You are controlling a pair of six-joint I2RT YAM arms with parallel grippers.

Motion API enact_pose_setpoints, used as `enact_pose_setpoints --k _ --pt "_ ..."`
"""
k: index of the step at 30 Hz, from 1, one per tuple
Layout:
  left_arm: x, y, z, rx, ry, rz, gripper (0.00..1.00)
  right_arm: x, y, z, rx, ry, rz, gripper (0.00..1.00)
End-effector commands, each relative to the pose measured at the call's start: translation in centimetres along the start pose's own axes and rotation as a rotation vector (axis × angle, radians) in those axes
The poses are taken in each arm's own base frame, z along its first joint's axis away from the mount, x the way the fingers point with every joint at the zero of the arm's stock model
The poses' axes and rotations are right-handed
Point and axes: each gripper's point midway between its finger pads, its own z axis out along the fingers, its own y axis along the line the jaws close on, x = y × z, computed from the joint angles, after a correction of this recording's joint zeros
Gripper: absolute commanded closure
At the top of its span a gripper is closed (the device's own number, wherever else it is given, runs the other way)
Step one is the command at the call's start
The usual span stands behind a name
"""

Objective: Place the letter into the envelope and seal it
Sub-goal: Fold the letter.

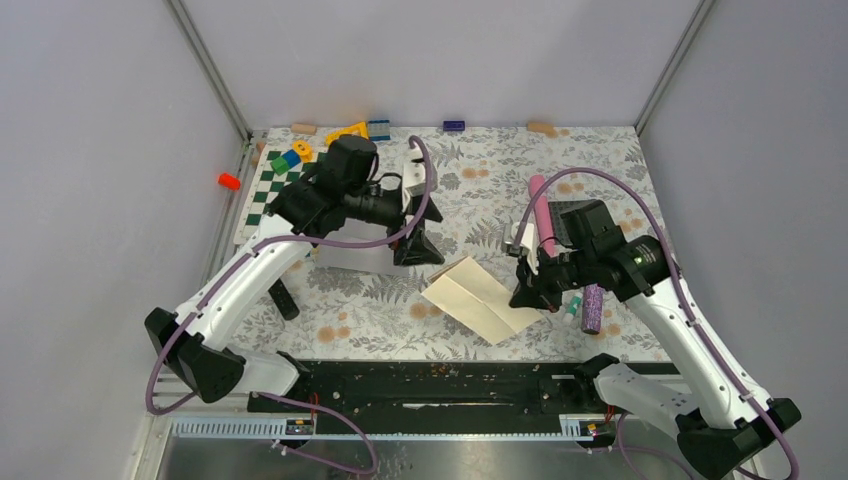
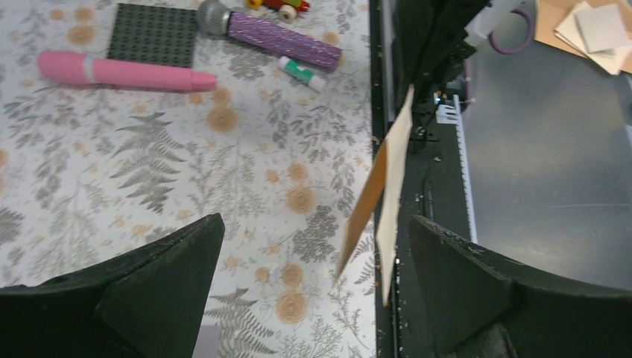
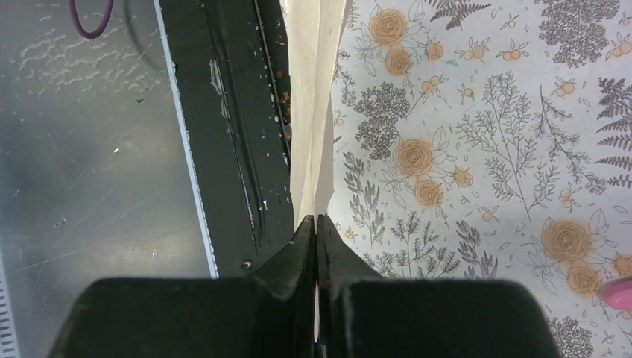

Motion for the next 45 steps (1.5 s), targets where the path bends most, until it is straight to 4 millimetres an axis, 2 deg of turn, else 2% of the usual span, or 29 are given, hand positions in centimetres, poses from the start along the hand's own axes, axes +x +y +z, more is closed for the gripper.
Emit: enact_pose_setpoints --k 1,8,18,21,25,32,36,40,45 --pt "-0.7 -2.2 1.5 0.131 -0.019 0.005 0.01 -1.1 -0.3 0.4 -0.008 -0.038 -0.029 1.00" --pt "0.9 -4.2 3.0 0.258 0.001 -0.013 0.01 -1.7 -0.3 0.6 -0.038 -0.044 -0.020 1.00" --pt "2.0 -4.9 6.3 0.318 0.060 -0.049 0.08 -0.8 -0.2 1.3 -0.064 -0.024 -0.005 1.00" --pt "1.4 -4.6 6.7 0.320 0.061 -0.069 0.16 -0.6 -0.1 1.5 -0.075 -0.025 -0.002 1.00" --pt "0.5 -4.5 7.1 0.311 0.060 -0.081 0.40 -0.5 0.1 1.6 -0.074 -0.035 -0.002 1.00" --pt "-0.4 -4.6 7.1 0.291 0.054 -0.082 0.43 0.3 -0.5 1.7 -0.025 -0.037 -0.016 1.00" --pt "-0.7 -5.0 6.7 0.298 0.045 -0.073 0.53 0.2 -0.8 1.7 -0.013 -0.039 -0.017 1.00" --pt "-0.1 -4.9 6.8 0.285 0.054 -0.059 0.60 0.2 -1.1 1.9 -0.008 -0.036 -0.015 1.00" --pt "-0.3 -4.8 6.7 0.274 0.053 -0.053 0.76 0.4 -1.3 2.1 0.000 -0.029 -0.013 1.00"
